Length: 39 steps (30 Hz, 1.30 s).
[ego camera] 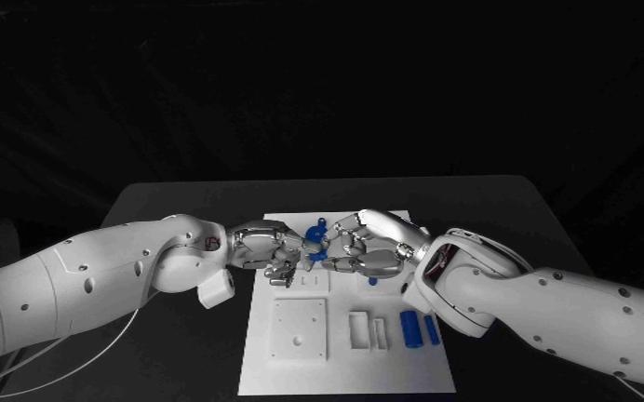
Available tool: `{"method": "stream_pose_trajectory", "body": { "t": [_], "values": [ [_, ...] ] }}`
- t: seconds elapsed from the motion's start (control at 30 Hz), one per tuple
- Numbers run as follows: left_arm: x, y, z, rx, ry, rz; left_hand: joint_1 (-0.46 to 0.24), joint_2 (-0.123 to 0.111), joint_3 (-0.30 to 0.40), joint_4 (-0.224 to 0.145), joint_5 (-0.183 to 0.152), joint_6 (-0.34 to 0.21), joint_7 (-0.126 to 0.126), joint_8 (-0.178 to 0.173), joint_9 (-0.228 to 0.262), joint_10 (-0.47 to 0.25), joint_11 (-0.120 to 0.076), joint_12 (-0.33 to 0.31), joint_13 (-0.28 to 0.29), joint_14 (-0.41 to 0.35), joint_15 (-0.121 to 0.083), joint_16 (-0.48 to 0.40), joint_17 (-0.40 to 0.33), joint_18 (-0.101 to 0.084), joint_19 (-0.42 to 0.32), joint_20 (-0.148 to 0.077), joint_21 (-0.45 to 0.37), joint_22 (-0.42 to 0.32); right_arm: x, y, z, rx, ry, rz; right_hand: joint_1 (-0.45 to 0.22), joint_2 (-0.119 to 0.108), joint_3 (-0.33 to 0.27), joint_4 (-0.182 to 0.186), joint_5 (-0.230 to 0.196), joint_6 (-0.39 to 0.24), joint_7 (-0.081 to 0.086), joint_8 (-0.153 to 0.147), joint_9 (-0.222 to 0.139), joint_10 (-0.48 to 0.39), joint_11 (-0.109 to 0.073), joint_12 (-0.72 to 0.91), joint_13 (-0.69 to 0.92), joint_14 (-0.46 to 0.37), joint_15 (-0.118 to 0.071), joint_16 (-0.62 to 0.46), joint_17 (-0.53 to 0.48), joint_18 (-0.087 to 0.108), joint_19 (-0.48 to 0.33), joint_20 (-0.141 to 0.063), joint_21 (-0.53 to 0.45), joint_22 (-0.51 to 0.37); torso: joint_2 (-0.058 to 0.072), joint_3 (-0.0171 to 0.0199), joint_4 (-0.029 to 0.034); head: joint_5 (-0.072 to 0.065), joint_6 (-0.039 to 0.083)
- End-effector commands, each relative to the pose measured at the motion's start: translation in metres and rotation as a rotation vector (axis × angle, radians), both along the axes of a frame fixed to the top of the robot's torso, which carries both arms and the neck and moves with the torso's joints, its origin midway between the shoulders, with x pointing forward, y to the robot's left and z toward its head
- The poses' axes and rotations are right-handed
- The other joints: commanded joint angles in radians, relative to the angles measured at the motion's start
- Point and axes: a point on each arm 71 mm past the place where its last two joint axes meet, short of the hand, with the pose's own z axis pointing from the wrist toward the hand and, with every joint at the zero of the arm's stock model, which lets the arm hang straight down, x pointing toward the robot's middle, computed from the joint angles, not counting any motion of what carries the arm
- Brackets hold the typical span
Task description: Assemble the parts on the task board
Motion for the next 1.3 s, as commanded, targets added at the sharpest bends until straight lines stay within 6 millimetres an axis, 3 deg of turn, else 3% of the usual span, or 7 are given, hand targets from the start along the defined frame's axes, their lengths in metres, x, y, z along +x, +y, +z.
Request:
{"method": "stream_pose_trajectory", "body": {
  "t": [0.03,0.53,0.67,0.73,0.8,0.93,1.3],
  "values": [
    [0.002,0.000,0.000,0.007,-0.007,0.020,0.029,0.021,0.153,-0.145,0.006,0.007,0.001,-0.004,0.000,-0.007,0.003,0.006,0.001,-0.008,-0.018,0.004,0.001,0.017,-0.005,-0.094,-0.001,0.015,-0.004,0.006,0.000,-0.006,-0.014,0.030,-0.008,-0.004,0.000,-0.007,0.005,0.025,0.020,0.005,-0.002,-0.001,-0.007,0.000,-0.001,-0.002,-0.007,0.006,0.002,0.075,0.003,-0.006,0.004,0.020,0.000,-0.0005,0.0005,0.000,0.001],
    [0.003,0.001,-0.001,0.045,-0.024,0.039,0.029,0.021,0.153,-0.144,0.006,0.009,0.001,-0.005,0.000,-0.007,0.003,0.006,0.001,-0.008,-0.018,0.004,0.001,0.017,-0.005,-0.094,-0.001,0.014,-0.001,0.003,-0.001,-0.013,-0.023,0.004,-0.010,-0.005,-0.002,-0.008,0.004,0.027,0.019,0.005,-0.002,0.000,-0.008,0.000,-0.001,-0.001,-0.007,0.006,0.002,0.075,0.003,-0.006,0.005,0.019,0.000,-0.0012,-0.0006,-0.003,0.000],
    [0.005,0.003,-0.004,0.106,-0.052,0.069,0.031,0.021,0.154,-0.145,0.008,0.010,0.000,-0.005,0.001,-0.008,0.002,0.006,0.001,-0.008,-0.018,0.004,0.001,0.017,-0.006,-0.094,-0.001,0.014,0.006,-0.005,-0.003,-0.016,-0.032,-0.040,-0.020,-0.024,-0.012,-0.012,0.010,0.008,0.024,-0.007,-0.007,-0.006,-0.003,-0.005,-0.002,-0.005,-0.004,0.003,0.001,0.075,-0.001,-0.007,0.002,0.018,-0.001,-0.0014,0.0002,-0.003,0.000],
    [0.006,0.005,-0.006,0.147,-0.066,0.090,0.032,0.021,0.154,-0.145,0.009,0.011,0.000,-0.006,0.001,-0.008,0.002,0.006,0.001,-0.009,-0.018,0.004,0.001,0.017,-0.006,-0.094,-0.001,0.014,0.013,-0.013,-0.004,-0.010,-0.043,-0.080,-0.033,-0.042,-0.028,-0.017,0.026,-0.028,0.036,-0.027,-0.016,-0.015,0.007,-0.009,-0.003,-0.011,0.005,-0.002,0.000,0.075,-0.007,-0.007,-0.002,0.016,-0.002,-0.0014,0.0002,-0.003,0.000],
    [0.007,0.006,-0.007,0.179,-0.074,0.111,0.032,0.021,0.154,-0.145,0.010,0.012,-0.001,-0.006,0.001,-0.008,0.002,0.005,0.001,-0.008,-0.019,0.004,0.001,0.017,-0.006,-0.094,-0.001,0.014,0.018,-0.021,-0.004,-0.003,-0.054,-0.118,-0.047,-0.061,-0.050,-0.025,0.047,-0.085,0.059,-0.058,-0.028,-0.033,0.028,-0.017,-0.004,-0.025,0.023,-0.010,-0.001,0.075,-0.021,-0.007,-0.014,0.013,-0.002,-0.0014,0.0000,-0.003,0.000],
    [0.009,0.010,-0.009,0.237,-0.082,0.157,0.032,0.022,0.154,-0.145,0.012,0.015,-0.001,-0.006,0.002,-0.008,0.001,0.005,0.001,-0.008,-0.019,0.004,0.001,0.016,-0.005,-0.094,-0.001,0.014,0.030,-0.041,-0.006,0.012,-0.064,-0.196,-0.060,-0.083,-0.076,-0.033,0.067,-0.130,0.076,-0.080,-0.036,-0.053,0.047,-0.021,-0.004,-0.041,0.044,-0.017,-0.002,0.075,-0.036,-0.006,-0.029,0.009,-0.003,-0.0008,0.0003,-0.001,0.000],
    [0.017,0.020,-0.007,0.517,-0.111,0.291,0.033,0.018,0.154,-0.145,0.019,0.025,-0.006,-0.006,0.005,-0.001,-0.004,0.006,0.000,0.001,-0.024,0.006,-0.001,0.017,-0.001,-0.096,0.001,0.013,0.067,-0.089,0.011,0.071,-0.075,-0.378,-0.052,-0.085,-0.077,-0.029,0.087,-0.137,0.080,-0.080,-0.034,-0.056,0.051,-0.018,-0.006,-0.044,0.049,-0.017,-0.003,0.075,-0.035,-0.005,-0.036,0.006,-0.006,0.0038,0.0003,0.008,-0.008]
  ]
}}
